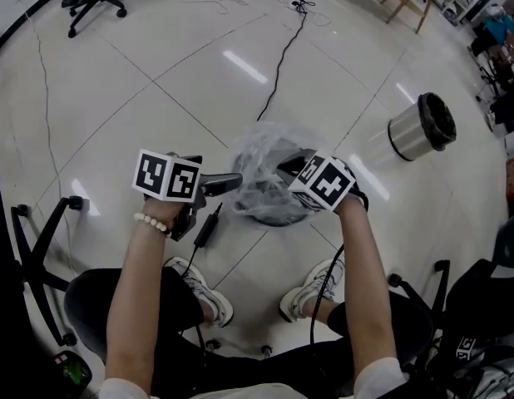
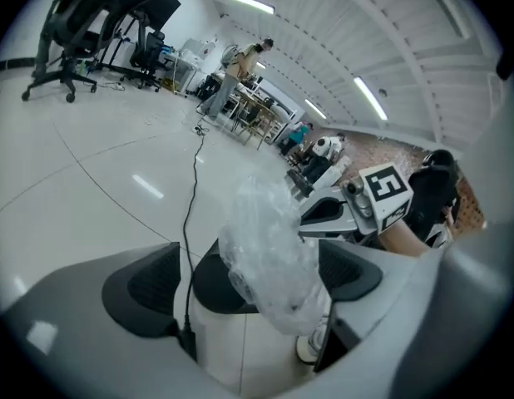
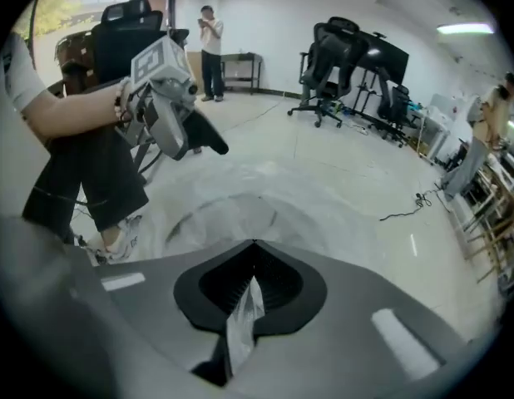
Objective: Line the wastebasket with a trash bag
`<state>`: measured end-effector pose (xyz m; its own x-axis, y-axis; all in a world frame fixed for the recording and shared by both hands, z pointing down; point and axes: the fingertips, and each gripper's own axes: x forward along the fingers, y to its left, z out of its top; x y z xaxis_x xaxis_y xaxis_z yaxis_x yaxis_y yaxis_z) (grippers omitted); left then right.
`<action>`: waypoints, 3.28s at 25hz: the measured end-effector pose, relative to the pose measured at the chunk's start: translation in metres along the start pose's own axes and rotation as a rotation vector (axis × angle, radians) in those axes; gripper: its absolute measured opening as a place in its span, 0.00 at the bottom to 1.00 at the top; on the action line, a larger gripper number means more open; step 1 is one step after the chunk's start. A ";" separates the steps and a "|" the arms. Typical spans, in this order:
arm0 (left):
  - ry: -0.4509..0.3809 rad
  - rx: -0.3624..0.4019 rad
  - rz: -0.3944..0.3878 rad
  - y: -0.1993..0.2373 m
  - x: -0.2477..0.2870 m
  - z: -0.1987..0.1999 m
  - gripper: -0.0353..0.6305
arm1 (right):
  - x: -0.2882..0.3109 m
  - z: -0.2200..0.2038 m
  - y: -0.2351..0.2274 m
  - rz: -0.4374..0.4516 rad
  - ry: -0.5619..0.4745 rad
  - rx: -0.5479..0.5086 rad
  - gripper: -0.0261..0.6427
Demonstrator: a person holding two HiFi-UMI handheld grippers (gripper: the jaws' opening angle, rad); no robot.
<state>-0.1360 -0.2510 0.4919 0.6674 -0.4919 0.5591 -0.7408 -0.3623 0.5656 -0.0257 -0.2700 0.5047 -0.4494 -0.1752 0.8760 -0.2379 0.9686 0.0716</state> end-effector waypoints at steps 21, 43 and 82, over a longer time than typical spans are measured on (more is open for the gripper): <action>0.025 0.176 0.366 0.040 0.037 0.003 0.07 | 0.135 -0.053 0.021 0.183 0.255 -0.074 0.04; 0.137 0.120 0.376 0.093 0.063 -0.038 0.07 | 0.246 -0.109 0.047 0.375 0.334 -0.092 0.04; 0.071 0.150 0.452 0.066 0.032 -0.031 0.07 | 0.008 -0.031 0.135 0.216 -0.016 -0.145 0.04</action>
<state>-0.1611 -0.2656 0.5658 0.2759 -0.5727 0.7719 -0.9571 -0.2373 0.1660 -0.0343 -0.1355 0.5362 -0.4903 0.0364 0.8708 -0.0094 0.9988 -0.0470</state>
